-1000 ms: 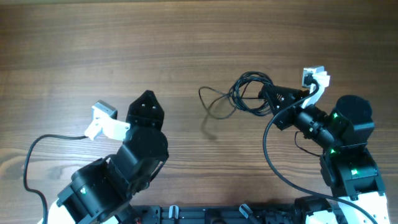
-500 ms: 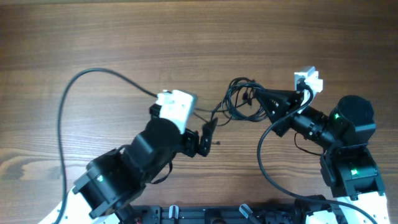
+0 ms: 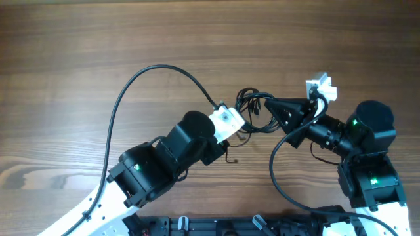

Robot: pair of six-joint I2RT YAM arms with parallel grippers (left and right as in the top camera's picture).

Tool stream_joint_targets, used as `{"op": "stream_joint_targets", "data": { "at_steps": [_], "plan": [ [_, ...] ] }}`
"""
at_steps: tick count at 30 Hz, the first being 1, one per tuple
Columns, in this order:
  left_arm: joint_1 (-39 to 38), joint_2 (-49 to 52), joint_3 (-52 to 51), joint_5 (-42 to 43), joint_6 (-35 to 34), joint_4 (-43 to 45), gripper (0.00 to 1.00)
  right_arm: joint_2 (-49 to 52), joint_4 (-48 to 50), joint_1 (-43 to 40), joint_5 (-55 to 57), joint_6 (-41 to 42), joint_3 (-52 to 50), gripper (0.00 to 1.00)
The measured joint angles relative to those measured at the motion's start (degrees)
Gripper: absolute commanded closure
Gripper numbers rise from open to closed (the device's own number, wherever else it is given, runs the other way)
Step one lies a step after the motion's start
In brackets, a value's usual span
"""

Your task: Untangle cables

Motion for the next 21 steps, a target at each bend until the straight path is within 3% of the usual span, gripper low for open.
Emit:
{"op": "stream_joint_targets", "data": {
  "at_steps": [4, 7, 12, 17, 19, 20, 21],
  "plan": [
    [0.0, -1.2, 0.0, -2.4, -0.3, 2.3, 0.96, 0.0, -3.9, 0.0, 4.3, 0.2, 0.0, 0.96],
    [0.0, -4.1, 0.0, -5.9, -4.6, 7.1, 0.96, 0.0, -4.9, 0.0, 6.7, 0.2, 0.0, 0.96],
    [0.0, -10.7, 0.0, -19.1, -23.8, 12.8, 0.96, 0.0, -5.1, 0.0, 9.5, 0.2, 0.0, 0.96],
    [0.0, -12.6, 0.1, -27.7, -38.4, 8.4, 0.95, 0.0, -5.1, 0.0, 9.9, 0.3, 0.0, 0.96],
    [0.0, -12.6, 0.1, -29.5, -42.9, 5.6, 0.48, 0.0, -5.0, 0.0, 9.9, 0.3, 0.0, 0.96],
    [0.0, -12.5, 0.1, -30.4, -45.5, 4.6, 0.11, 0.0, -5.0, 0.0, 9.9, 0.3, 0.0, 0.96],
    [0.0, -12.5, 0.1, -30.8, -47.4, 4.5, 0.0, 0.0, -4.8, 0.0, 9.9, 0.3, 0.0, 0.96]
  ]
}}
